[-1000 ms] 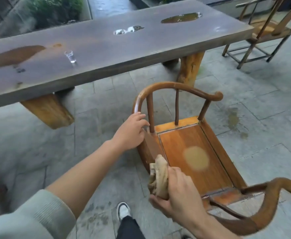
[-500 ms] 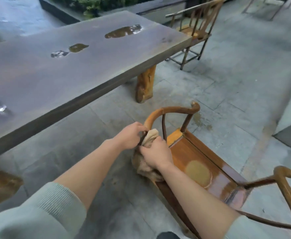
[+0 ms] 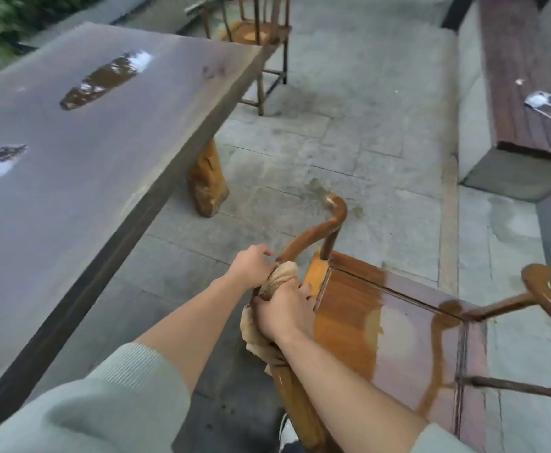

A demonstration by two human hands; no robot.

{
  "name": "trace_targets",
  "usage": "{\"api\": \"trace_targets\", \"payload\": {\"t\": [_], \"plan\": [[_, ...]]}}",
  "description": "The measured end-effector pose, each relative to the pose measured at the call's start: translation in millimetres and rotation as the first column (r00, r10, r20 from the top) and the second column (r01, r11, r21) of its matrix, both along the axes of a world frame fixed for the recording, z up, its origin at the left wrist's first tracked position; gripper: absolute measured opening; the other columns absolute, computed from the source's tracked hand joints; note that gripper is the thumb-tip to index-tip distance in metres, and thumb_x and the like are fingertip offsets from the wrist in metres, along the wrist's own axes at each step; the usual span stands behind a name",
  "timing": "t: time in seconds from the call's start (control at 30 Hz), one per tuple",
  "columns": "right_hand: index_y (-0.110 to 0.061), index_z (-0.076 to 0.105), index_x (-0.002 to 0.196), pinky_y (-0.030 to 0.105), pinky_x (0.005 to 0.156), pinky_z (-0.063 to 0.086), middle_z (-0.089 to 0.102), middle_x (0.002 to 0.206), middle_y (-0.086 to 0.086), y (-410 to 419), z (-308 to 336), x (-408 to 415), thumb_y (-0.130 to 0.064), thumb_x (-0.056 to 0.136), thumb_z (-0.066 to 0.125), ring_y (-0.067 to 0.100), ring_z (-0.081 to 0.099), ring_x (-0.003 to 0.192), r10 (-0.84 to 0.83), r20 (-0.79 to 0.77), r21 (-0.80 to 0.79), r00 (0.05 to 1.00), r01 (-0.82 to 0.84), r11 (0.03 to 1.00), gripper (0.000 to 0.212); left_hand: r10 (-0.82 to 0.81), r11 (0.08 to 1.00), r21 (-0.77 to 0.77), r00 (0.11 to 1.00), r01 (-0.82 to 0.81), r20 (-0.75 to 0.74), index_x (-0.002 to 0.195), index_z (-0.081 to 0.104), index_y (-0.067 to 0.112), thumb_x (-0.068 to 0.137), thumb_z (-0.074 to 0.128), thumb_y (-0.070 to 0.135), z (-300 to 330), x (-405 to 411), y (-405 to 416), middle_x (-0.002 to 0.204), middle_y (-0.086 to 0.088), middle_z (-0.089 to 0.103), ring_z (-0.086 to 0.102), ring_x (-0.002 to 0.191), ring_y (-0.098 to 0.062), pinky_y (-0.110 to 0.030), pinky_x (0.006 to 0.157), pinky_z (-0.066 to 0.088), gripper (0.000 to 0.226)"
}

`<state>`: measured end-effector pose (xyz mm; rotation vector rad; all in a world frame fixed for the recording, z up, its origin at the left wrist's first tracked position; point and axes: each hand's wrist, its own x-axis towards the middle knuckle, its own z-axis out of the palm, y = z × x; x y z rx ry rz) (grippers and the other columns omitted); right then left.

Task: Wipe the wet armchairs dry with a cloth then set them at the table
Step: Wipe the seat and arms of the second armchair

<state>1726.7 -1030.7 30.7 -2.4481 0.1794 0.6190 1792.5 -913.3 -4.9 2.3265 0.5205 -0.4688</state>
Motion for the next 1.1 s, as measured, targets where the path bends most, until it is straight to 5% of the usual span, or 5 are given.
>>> {"api": "trace_targets", "payload": {"t": [0.43, 0.7, 0.87, 1.0, 1.1], "plan": [[-0.009, 0.043, 0.136, 0.04, 0.103, 0.043, 0.046, 0.133, 0.01, 39.6, -72.6, 171.4, -0.058, 0.082, 0.07, 0.031, 0.048, 0.122, -0.577, -0.034, -0.093, 0.816, 0.572, 0.815, 0.078, -0.331, 0.936, -0.173, 0.934, 0.306, -0.138, 0.059, 0.057, 0.017, 0.09, 0.062, 0.047, -84.5, 199.9, -11.7, 0.07, -0.01, 0.066, 0.067, 0.076, -0.03, -0.026, 0.051, 0.039, 0.044], [-0.006, 0.042, 0.14, 0.05, 0.107, 0.041, 0.046, 0.138, 0.013, 17.0, -120.0, 260.0, -0.058, 0.082, 0.068, 0.035, 0.047, 0.125, -0.733, 0.034, -0.144, 0.679, 0.729, 0.669, 0.082, -0.459, 0.87, -0.198, 0.888, 0.452, 0.014, 0.147, 0.027, 0.005, 0.102, 0.043, 0.038, -138.5, 308.5, -42.2, 0.144, -0.021, 0.031, 0.04, 0.129, -0.042, -0.05, 0.103, 0.04, 0.058], [-0.019, 0.061, 0.117, 0.041, 0.094, 0.05, 0.065, 0.112, 0.0, -23.4, -152.3, 310.5, -0.05, 0.077, 0.073, 0.021, 0.061, 0.107, -0.781, 0.01, 0.035, 0.624, 0.78, 0.624, 0.052, -0.77, 0.637, 0.012, 0.634, 0.771, 0.075, 0.117, 0.06, 0.012, 0.104, 0.036, 0.04, -179.8, 381.4, -81.1, 0.119, -0.015, 0.059, 0.055, 0.112, -0.036, -0.042, 0.089, 0.042, 0.039], [-0.038, 0.067, 0.105, 0.031, 0.084, 0.052, 0.072, 0.099, -0.016, -51.0, -169.5, 331.9, -0.053, 0.077, 0.075, -0.002, 0.065, 0.093, -0.806, -0.116, 0.213, 0.58, 0.807, 0.55, 0.033, -0.764, 0.644, -0.212, 0.63, 0.735, -0.141, 0.07, 0.059, 0.015, 0.093, 0.049, 0.035, -196.9, 428.7, -101.3, 0.077, -0.009, 0.064, 0.062, 0.077, -0.03, -0.036, 0.059, 0.046, 0.032], [-0.041, 0.068, 0.11, 0.026, 0.087, 0.052, 0.073, 0.103, -0.02, -66.2, -178.2, 349.6, -0.051, 0.08, 0.078, -0.006, 0.065, 0.096, -0.784, -0.24, 0.297, 0.572, 0.812, 0.502, 0.033, -0.659, 0.741, -0.564, 0.551, 0.364, -0.512, 0.086, 0.068, 0.013, 0.096, 0.056, 0.036, -207.7, 456.3, -109.2, 0.089, -0.016, 0.068, 0.064, 0.078, -0.025, -0.037, 0.067, 0.053, 0.027]]}}
